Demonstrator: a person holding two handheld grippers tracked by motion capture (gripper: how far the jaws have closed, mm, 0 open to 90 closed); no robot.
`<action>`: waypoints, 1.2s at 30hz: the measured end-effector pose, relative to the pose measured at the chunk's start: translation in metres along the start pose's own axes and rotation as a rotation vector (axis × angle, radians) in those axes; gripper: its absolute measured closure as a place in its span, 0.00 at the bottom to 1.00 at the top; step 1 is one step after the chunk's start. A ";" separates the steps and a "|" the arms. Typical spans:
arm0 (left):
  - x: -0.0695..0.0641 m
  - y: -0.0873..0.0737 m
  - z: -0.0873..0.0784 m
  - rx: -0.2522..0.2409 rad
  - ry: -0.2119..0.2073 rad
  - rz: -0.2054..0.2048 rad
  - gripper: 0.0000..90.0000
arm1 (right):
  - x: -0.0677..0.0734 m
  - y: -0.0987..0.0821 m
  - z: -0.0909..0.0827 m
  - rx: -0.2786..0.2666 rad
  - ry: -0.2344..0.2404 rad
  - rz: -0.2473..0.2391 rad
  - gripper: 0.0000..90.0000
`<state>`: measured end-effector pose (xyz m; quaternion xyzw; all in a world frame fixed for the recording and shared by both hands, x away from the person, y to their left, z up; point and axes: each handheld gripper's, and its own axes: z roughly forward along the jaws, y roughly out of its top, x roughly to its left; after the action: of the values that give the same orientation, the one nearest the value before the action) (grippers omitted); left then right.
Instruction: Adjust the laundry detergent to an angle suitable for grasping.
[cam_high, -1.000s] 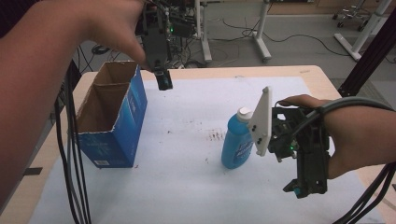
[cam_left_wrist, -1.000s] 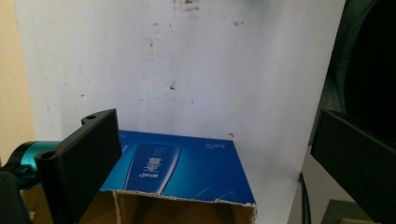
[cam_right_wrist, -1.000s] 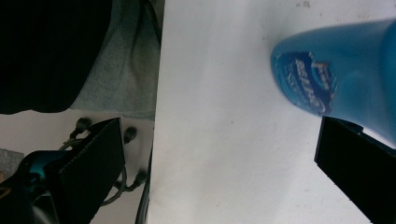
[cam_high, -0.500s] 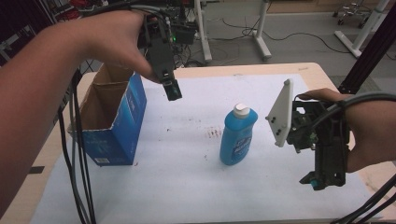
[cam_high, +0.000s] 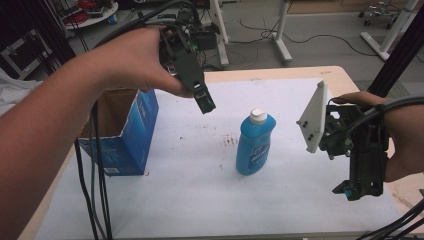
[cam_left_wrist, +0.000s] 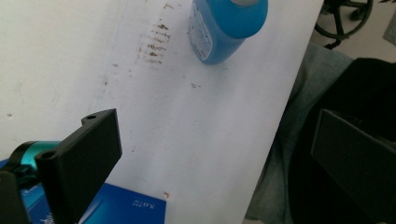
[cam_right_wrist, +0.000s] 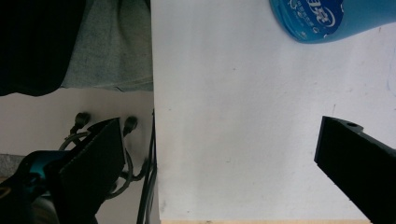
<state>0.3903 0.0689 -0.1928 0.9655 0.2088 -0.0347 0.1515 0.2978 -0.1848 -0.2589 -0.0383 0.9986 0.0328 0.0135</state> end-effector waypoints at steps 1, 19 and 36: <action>-0.001 0.000 0.002 -0.010 -0.002 -0.013 0.02 | 0.000 -0.001 0.000 0.001 0.003 0.002 0.01; -0.020 0.015 0.041 -0.138 0.010 -0.116 0.02 | 0.004 -0.009 0.002 -0.007 0.002 0.006 0.01; -0.037 0.037 0.077 -0.181 0.087 -0.096 0.02 | 0.005 -0.016 0.002 -0.012 0.008 0.020 0.01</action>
<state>0.3718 -0.0018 -0.2510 0.9375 0.2634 0.0192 0.2268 0.2937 -0.2010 -0.2623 -0.0286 0.9988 0.0385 0.0089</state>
